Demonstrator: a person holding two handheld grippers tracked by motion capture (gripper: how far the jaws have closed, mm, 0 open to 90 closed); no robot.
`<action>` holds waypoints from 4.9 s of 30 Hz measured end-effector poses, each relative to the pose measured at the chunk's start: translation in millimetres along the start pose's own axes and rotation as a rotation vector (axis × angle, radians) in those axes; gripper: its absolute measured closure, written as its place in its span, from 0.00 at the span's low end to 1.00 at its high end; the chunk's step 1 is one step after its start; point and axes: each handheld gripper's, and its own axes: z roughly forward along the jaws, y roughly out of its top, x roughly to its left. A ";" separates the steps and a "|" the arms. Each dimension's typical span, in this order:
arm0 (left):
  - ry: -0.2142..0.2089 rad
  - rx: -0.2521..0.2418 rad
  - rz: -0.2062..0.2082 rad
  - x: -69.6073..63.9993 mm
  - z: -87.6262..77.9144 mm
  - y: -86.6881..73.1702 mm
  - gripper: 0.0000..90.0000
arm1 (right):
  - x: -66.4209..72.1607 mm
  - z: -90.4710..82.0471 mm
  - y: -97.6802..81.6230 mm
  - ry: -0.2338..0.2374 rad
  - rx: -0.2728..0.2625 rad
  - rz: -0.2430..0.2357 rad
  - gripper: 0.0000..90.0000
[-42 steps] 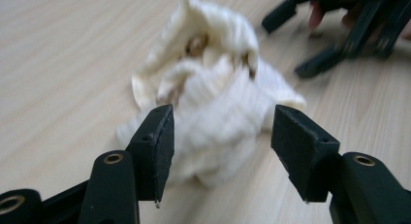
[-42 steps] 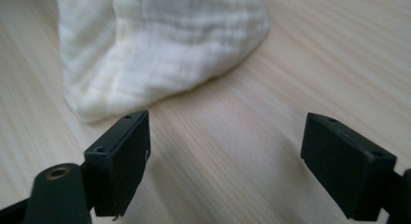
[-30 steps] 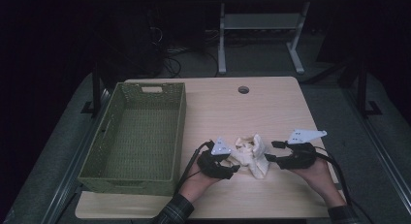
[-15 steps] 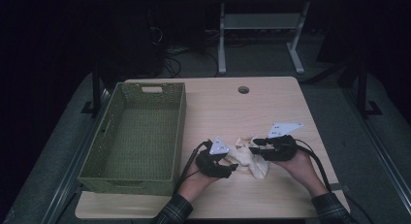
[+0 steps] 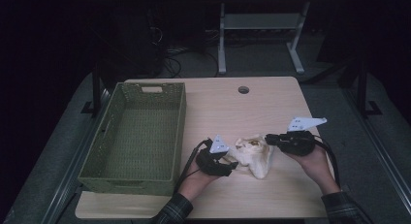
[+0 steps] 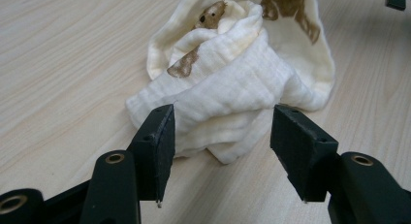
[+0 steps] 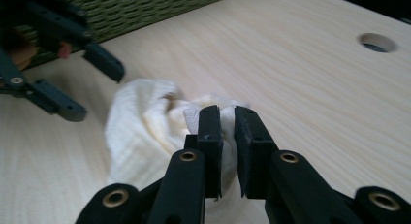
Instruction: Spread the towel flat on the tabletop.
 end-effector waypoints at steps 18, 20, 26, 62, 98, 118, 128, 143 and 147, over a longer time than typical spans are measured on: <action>0.011 -0.016 -0.009 2.9 1.1 0.4 0.47 | -66.4 -6.6 -49.1 -0.126 0.066 0.150 0.90; 0.014 -0.009 -0.005 2.7 2.1 0.4 0.47 | -69.6 -3.1 -53.4 -0.153 0.102 0.159 0.90; 0.011 -0.007 -0.002 3.4 3.8 0.5 0.47 | -68.5 -5.6 -52.9 -0.174 0.100 0.169 0.73; 0.051 0.002 -0.024 11.7 1.9 -1.4 0.48 | 27.1 46.9 2.3 0.216 0.070 -0.019 0.98; 0.011 0.033 0.007 29.4 63.5 26.9 0.61 | -4.8 -28.0 -60.3 0.090 0.106 0.056 0.81; -0.078 0.061 0.023 25.8 84.6 33.4 0.96 | -67.7 7.8 -56.9 -0.168 0.164 0.154 0.78; -0.029 -0.012 -0.031 36.6 46.7 43.2 0.98 | -67.0 4.5 -52.5 -0.130 0.131 0.140 0.93; 0.129 -0.050 -0.031 55.1 14.3 60.9 0.98 | -78.0 11.6 -23.9 -0.145 0.050 0.100 0.95; 0.158 -0.030 -0.034 61.3 28.9 61.7 0.98 | -85.2 22.9 -24.5 -0.162 0.064 0.116 0.95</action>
